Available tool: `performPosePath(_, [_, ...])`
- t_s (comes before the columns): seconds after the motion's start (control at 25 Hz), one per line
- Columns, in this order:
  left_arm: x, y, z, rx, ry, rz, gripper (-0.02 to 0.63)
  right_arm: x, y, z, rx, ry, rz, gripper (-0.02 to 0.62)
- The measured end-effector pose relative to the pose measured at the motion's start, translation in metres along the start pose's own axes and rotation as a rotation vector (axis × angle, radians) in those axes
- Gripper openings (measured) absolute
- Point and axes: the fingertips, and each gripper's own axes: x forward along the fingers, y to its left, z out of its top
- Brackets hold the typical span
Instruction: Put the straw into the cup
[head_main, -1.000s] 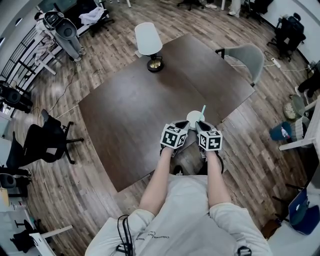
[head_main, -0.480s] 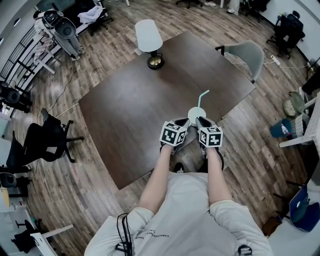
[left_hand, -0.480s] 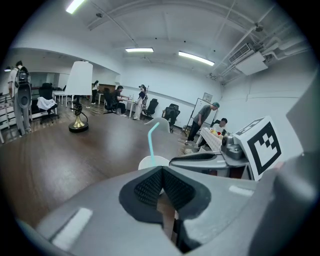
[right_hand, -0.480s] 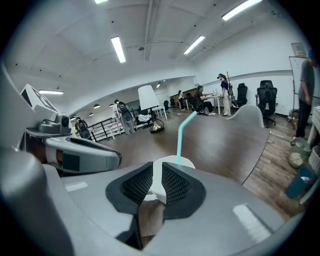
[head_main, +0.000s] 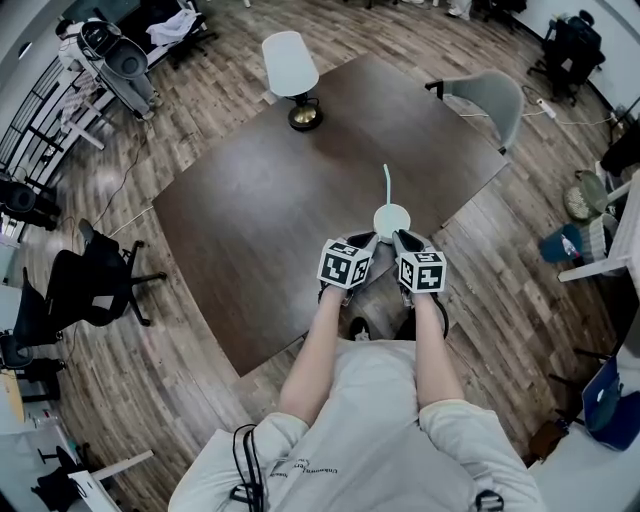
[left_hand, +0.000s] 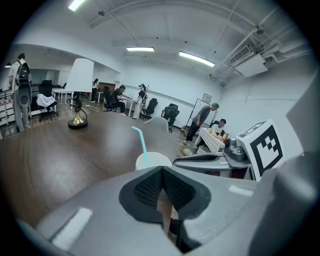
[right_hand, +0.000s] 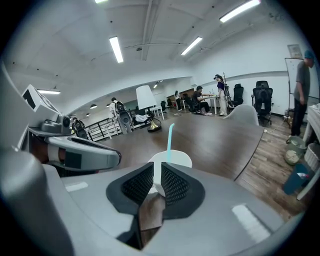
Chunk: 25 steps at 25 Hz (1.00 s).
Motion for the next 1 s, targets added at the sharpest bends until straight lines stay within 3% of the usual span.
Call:
performPosePath(0.24, [-0.005,-0.011,-0.005,-0.007,-0.025,0.001,0.002,-0.021,-0.007,-0.006,0.033,-0.035,-0.035,0.050])
performPosePath(0.4, [-0.003,-0.011,-0.018,-0.013,-0.008,-0.012,0.002,-0.028,-0.008,-0.008,0.092,-0.053,-0.014,0.025])
performPosePath(1.0, [0.006,-0.021,-0.018,-0.009,-0.017,-0.015,0.002,-0.043,-0.017,-0.008,0.047,-0.061,-0.023,0.023])
